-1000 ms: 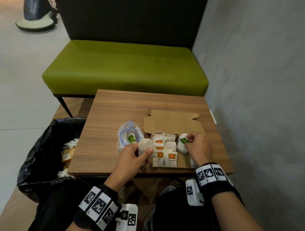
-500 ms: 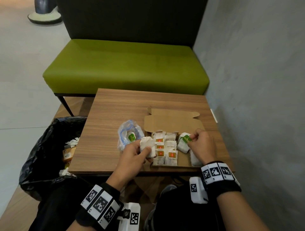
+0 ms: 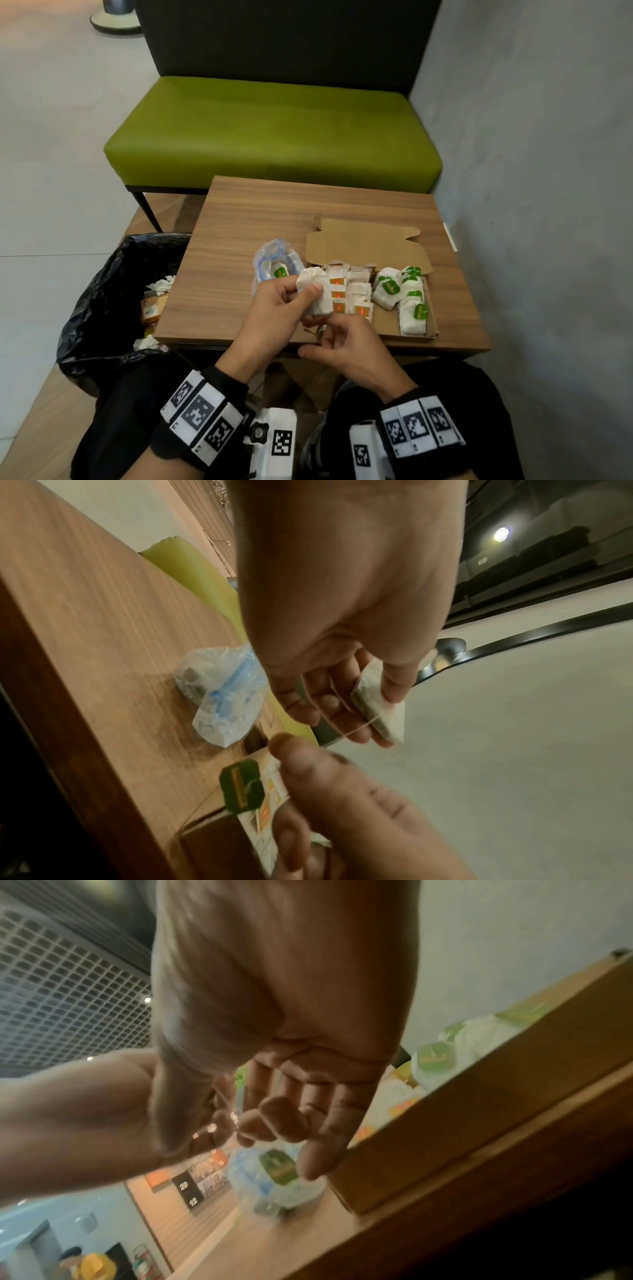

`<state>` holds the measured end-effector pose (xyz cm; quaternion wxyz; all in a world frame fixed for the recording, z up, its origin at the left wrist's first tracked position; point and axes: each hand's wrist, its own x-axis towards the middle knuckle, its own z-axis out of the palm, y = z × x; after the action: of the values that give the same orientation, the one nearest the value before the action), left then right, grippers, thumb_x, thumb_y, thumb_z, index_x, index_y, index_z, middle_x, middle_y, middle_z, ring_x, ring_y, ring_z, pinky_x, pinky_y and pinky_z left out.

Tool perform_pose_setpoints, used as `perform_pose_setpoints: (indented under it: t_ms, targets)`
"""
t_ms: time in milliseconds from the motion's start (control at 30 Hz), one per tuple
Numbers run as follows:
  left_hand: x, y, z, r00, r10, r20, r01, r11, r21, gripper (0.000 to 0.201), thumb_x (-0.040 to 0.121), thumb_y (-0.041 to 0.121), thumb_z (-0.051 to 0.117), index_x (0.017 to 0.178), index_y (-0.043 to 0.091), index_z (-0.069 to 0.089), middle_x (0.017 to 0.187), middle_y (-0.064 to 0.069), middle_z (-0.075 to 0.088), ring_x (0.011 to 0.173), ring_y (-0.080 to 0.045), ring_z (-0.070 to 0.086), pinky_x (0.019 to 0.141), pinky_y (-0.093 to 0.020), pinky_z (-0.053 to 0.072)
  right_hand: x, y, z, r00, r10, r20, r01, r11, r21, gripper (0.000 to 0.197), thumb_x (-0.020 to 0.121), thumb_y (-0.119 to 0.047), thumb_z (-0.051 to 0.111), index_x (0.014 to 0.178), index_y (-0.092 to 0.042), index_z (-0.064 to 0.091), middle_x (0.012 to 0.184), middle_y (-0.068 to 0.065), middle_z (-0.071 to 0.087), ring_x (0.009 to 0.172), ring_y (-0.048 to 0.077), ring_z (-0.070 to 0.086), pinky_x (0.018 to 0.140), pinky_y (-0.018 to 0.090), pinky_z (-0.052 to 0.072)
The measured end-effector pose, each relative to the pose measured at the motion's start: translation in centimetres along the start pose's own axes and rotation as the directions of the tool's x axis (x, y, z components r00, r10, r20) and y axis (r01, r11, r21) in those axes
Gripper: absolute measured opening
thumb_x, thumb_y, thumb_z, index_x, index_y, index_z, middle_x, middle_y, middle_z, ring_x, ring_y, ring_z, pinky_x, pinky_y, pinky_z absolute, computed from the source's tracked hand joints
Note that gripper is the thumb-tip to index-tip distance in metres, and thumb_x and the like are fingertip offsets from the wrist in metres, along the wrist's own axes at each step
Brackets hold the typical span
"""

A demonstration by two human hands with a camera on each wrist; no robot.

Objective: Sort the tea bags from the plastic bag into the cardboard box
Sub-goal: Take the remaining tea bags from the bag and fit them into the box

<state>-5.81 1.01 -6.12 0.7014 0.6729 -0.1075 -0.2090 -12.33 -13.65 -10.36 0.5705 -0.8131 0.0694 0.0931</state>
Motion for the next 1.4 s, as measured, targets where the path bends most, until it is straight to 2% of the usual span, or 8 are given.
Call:
perform_pose_setpoints:
  t_ms: [167,333,433,567,733,1000,1200,1400]
  targets:
    - [-0.8,0.2,-0.2,0.999,0.011,-0.049,-0.011,1.0,-0.013,0.019,0.097,0.016,0.059,0.103,0.006,0.073,0.087,-0.008,0.077,0.078,-0.01,0.071,0.067,-0.019,0.053,0.3,1.6,1.4,0.995,-0.01,-0.101,0.0,0.995,-0.099,0.004,0.084,-0.032,0.076,0.087,-0.032,0.078,0.06,-0.01,0.063,0.056,0.002,0.05,0.058,0.028,0.043]
    - [-1.7,-0.6,-0.7,0.995,0.005,-0.096,-0.003,1.0,0.015,0.017,0.096,0.024,0.062,0.104,0.011,0.069,0.082,-0.034,0.066,0.075,-0.029,0.064,0.075,-0.045,0.055,-0.7,1.6,1.3,0.991,0.059,-0.116,-0.054,0.998,0.04,0.007,0.09,-0.015,0.072,0.094,-0.02,0.075,0.063,-0.001,0.069,0.043,0.009,0.053,0.048,0.02,0.043]
    - [-2.9,-0.5,-0.4,0.996,-0.006,-0.086,0.006,1.0,0.003,0.015,0.096,0.015,0.061,0.107,0.007,0.068,0.086,-0.014,0.076,0.084,-0.02,0.072,0.077,-0.031,0.058,-1.1,0.8,1.0,0.983,0.082,-0.164,-0.044,0.974,0.223,0.018,0.092,-0.008,0.068,0.106,-0.019,0.073,0.084,0.004,0.076,0.052,0.015,0.06,0.053,0.024,0.051]
    - [-4.2,-0.8,0.0,0.996,-0.022,-0.086,0.025,0.999,0.034,0.016,0.09,0.016,0.068,0.102,0.006,0.073,0.094,-0.01,0.076,0.093,-0.027,0.071,0.084,-0.038,0.058,-1.3,-0.2,0.7,0.967,0.117,-0.228,-0.018,0.918,0.395,0.021,0.098,-0.011,0.059,0.107,-0.023,0.075,0.093,0.009,0.078,0.077,0.024,0.071,0.065,0.035,0.059]
    - [-5.1,-1.3,0.7,0.995,-0.089,-0.035,0.091,0.994,0.053,0.016,0.081,0.013,0.078,0.095,0.006,0.075,0.075,-0.002,0.073,0.073,-0.012,0.068,0.069,-0.023,0.055,-1.6,-1.6,0.0,0.952,0.125,-0.28,0.035,0.863,0.504,0.018,0.092,0.0,0.064,0.106,-0.009,0.073,0.091,0.011,0.078,0.083,0.02,0.074,0.068,0.029,0.06]
    - [-5.6,-1.3,1.3,0.977,-0.203,-0.062,0.205,0.978,0.03,0.03,0.073,0.013,0.085,0.094,-0.003,0.07,0.082,-0.015,0.075,0.072,-0.019,0.07,0.067,-0.024,0.057,-2.9,-2.5,-0.6,0.941,0.057,-0.335,0.121,0.864,0.489,0.017,0.085,0.004,0.071,0.098,-0.008,0.07,0.088,0.011,0.078,0.083,0.023,0.075,0.076,0.038,0.058]
    - [-5.8,-1.5,1.5,0.954,-0.297,-0.034,0.297,0.955,-0.024,0.012,0.074,0.012,0.084,0.075,0.01,0.071,0.074,-0.005,0.072,0.067,-0.013,0.066,0.064,-0.024,0.052,-4.8,-2.2,-1.3,0.942,-0.141,-0.306,0.261,0.878,0.401,0.018,0.083,0.013,0.068,0.092,-0.001,0.075,0.099,0.012,0.077,0.099,0.024,0.073,0.087,0.035,0.059]
    - [-5.7,-1.7,1.6,0.936,-0.351,0.017,0.352,0.935,-0.036,0.012,0.074,0.013,0.083,0.079,0.012,0.072,0.081,-0.01,0.072,0.078,-0.021,0.064,0.074,-0.033,0.05,-5.5,-1.2,-1.6,0.953,-0.195,-0.232,0.25,0.938,0.239,0.032,0.082,0.01,0.071,0.08,-0.02,0.081,0.1,0.002,0.078,0.101,0.015,0.072,0.091,0.029,0.056]
